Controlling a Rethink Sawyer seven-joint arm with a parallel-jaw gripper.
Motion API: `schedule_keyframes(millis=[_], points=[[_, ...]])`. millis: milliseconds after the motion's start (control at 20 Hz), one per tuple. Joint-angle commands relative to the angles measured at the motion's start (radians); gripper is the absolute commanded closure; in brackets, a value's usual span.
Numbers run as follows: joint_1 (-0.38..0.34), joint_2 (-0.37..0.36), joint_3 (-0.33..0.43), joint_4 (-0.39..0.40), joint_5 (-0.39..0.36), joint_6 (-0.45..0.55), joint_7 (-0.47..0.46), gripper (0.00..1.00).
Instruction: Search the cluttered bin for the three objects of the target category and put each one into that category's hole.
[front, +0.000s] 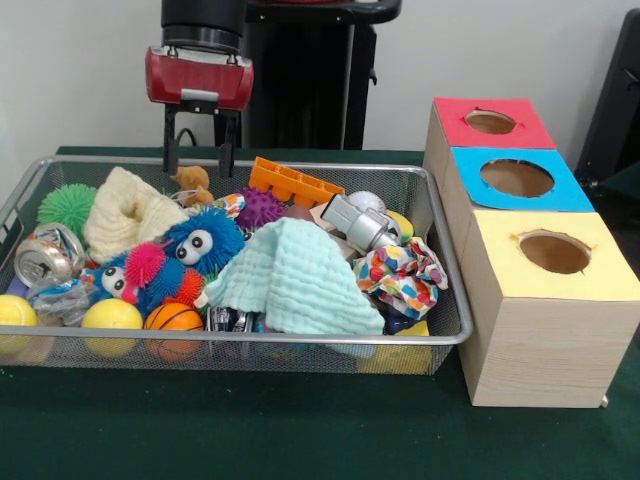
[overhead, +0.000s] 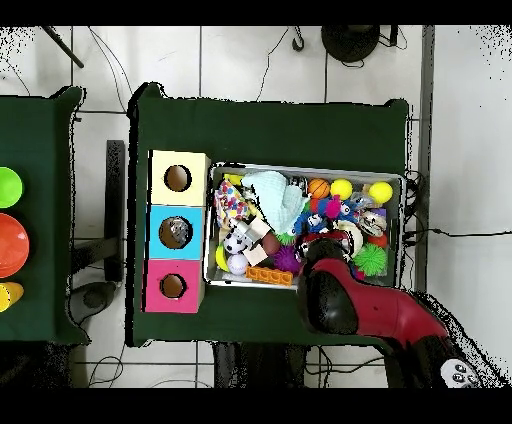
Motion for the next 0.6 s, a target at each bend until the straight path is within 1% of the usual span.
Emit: schedule_keyframes(millis=[50, 100, 250, 450, 550, 600], points=[[-0.038, -0.070, 0.096, 0.009, 0.050, 0.181, 0.135, 0.00], [-0.034, -0.069, 0.090, -0.002, 0.049, 0.183, 0.131, 0.00], [-0.054, -0.045, 0.104, -0.050, 0.047, 0.208, 0.105, 0.00], [-0.048, -0.010, 0.089, -0.120, 0.053, 0.215, 0.100, 0.00], [-0.034, 0.019, 0.067, -0.156, 0.067, 0.213, 0.114, 0.00], [-0.015, 0.042, 0.036, -0.170, 0.097, 0.215, 0.145, 0.00]])
